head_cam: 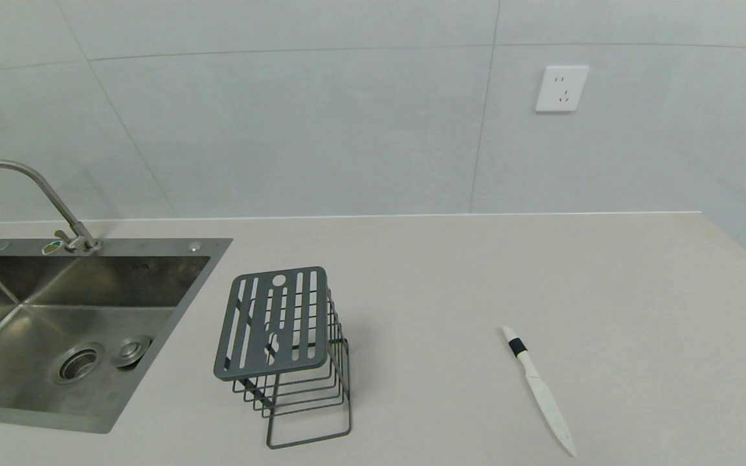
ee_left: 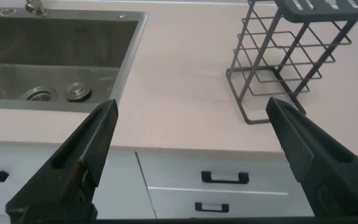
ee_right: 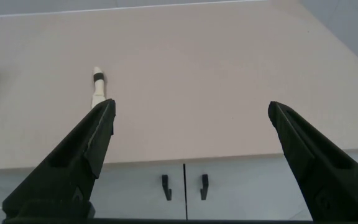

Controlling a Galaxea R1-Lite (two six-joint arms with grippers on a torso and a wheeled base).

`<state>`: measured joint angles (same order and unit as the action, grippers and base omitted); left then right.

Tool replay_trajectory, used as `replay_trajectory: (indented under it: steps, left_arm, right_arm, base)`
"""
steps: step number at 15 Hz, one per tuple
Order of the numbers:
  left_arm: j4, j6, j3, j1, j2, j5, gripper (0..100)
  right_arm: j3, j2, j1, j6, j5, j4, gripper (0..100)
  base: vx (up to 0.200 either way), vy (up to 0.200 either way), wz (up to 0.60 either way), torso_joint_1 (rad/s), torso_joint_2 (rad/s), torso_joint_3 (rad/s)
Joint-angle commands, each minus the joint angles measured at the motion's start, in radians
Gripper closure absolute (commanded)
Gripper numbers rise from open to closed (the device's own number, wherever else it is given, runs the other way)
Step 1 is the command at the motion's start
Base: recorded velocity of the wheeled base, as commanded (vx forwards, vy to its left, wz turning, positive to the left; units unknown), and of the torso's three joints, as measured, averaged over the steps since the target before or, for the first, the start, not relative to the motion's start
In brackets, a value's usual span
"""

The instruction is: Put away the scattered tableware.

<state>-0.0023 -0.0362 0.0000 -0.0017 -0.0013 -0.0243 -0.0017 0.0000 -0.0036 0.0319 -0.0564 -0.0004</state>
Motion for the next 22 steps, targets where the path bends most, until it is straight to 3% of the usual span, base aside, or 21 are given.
replay_trajectory:
  steps: [1, 11, 15, 18, 22]
  left_arm:
    - [-0.001, -0.001, 0.0, 0.0, 0.001, 0.0, 0]
    - [-0.001, -0.01, 0.0, 0.0, 0.001, 0.0, 0]
    - [-0.001, -0.01, 0.0, 0.0, 0.001, -0.002, 0]
    - [-0.001, -0.01, 0.0, 0.0, 0.001, -0.002, 0]
    - [-0.001, -0.007, 0.0, 0.0, 0.001, -0.002, 0]
  right_arm:
    - [0.0, 0.0, -0.001, 0.0, 0.0, -0.001, 0]
    - [0.002, 0.0, 0.001, -0.015, 0.029, -0.007, 0]
    - [0.002, 0.0, 0.001, -0.046, 0.05, -0.151, 0]
    - [-0.032, 0.02, 0.007, -0.053, 0.219, -0.076, 0]
    - [-0.166, 0.262, 0.1, -0.053, 0.282, 0.02, 0]
  base:
    - [0.0, 0.0, 0.0, 0.178, -0.03, 0.144]
    - [0.0, 0.0, 0.0, -0.027, 0.09, 0.072]
    - [0.0, 0.0, 0.0, -0.005, 0.02, 0.008]
    - [0.0, 0.0, 0.0, 0.0, 0.0, 0.0]
    - [0.0, 0.0, 0.0, 0.0, 0.0, 0.0]
